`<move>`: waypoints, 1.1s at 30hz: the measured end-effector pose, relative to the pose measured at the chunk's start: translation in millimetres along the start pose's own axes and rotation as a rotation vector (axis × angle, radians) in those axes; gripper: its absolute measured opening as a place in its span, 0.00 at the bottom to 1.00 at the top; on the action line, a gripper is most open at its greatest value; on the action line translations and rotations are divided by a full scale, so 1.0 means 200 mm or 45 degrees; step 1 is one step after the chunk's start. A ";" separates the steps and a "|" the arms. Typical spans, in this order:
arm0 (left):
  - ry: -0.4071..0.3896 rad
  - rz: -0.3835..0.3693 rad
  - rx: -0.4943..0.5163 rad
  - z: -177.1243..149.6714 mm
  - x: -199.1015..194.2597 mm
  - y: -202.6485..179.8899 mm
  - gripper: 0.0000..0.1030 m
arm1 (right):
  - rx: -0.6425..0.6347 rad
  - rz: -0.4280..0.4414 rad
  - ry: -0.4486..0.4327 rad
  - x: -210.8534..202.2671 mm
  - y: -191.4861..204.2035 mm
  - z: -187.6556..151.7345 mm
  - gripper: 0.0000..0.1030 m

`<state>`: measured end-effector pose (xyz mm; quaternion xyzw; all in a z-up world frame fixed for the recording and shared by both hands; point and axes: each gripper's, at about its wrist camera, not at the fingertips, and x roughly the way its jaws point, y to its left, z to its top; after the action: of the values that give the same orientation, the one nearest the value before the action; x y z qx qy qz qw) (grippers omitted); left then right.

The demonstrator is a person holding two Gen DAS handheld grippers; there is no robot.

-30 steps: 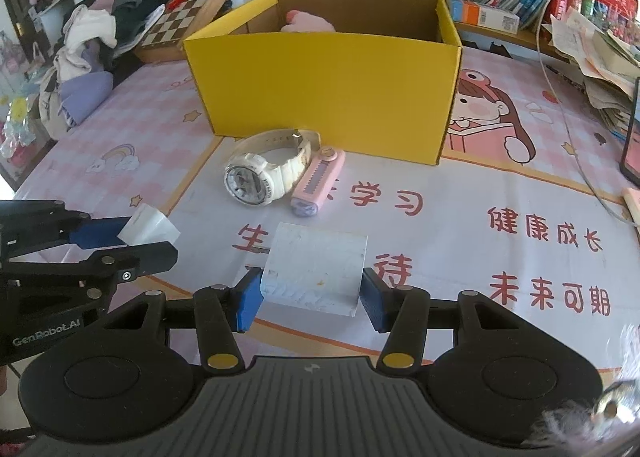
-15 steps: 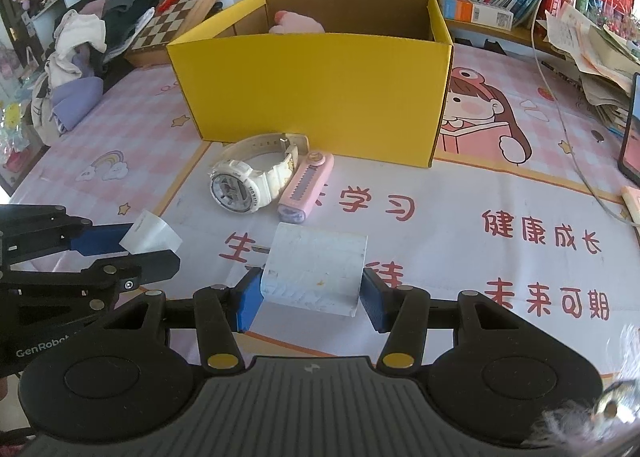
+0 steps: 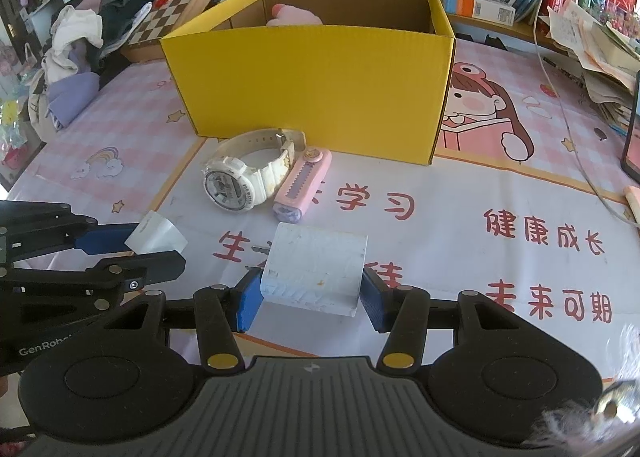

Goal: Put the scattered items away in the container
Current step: 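Carry the charger plug with the left gripper while the right gripper carries the power bank over the box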

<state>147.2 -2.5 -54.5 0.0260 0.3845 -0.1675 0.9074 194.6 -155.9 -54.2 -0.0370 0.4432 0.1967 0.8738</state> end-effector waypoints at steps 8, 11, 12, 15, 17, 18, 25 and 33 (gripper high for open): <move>-0.081 -0.004 -0.008 0.07 -0.07 0.02 0.26 | -0.014 0.009 -0.118 -0.09 -0.01 0.09 0.48; -0.109 -0.003 -0.017 0.11 -0.10 0.03 0.26 | -0.037 0.024 -0.164 -0.13 0.00 0.13 0.48; -0.119 0.000 -0.017 0.13 -0.11 0.03 0.26 | -0.045 0.032 -0.177 -0.14 0.01 0.15 0.48; -0.151 0.013 -0.019 0.17 -0.13 0.03 0.26 | -0.082 0.050 -0.223 -0.18 0.02 0.19 0.48; -0.177 0.027 -0.027 0.20 -0.16 0.04 0.26 | -0.104 0.061 -0.265 -0.21 0.02 0.23 0.48; -0.192 0.035 -0.032 0.22 -0.17 0.05 0.26 | -0.114 0.066 -0.287 -0.22 0.02 0.25 0.48; -0.302 0.085 -0.086 0.37 -0.25 0.11 0.26 | -0.117 0.103 -0.411 -0.29 -0.03 0.41 0.48; -0.363 0.145 -0.070 0.51 -0.23 0.12 0.26 | -0.117 0.123 -0.471 -0.28 -0.13 0.55 0.48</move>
<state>196.0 15.9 47.2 -0.0011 0.2539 -0.1070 0.9613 257.5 -172.0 53.9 -0.0188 0.2669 0.2618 0.9273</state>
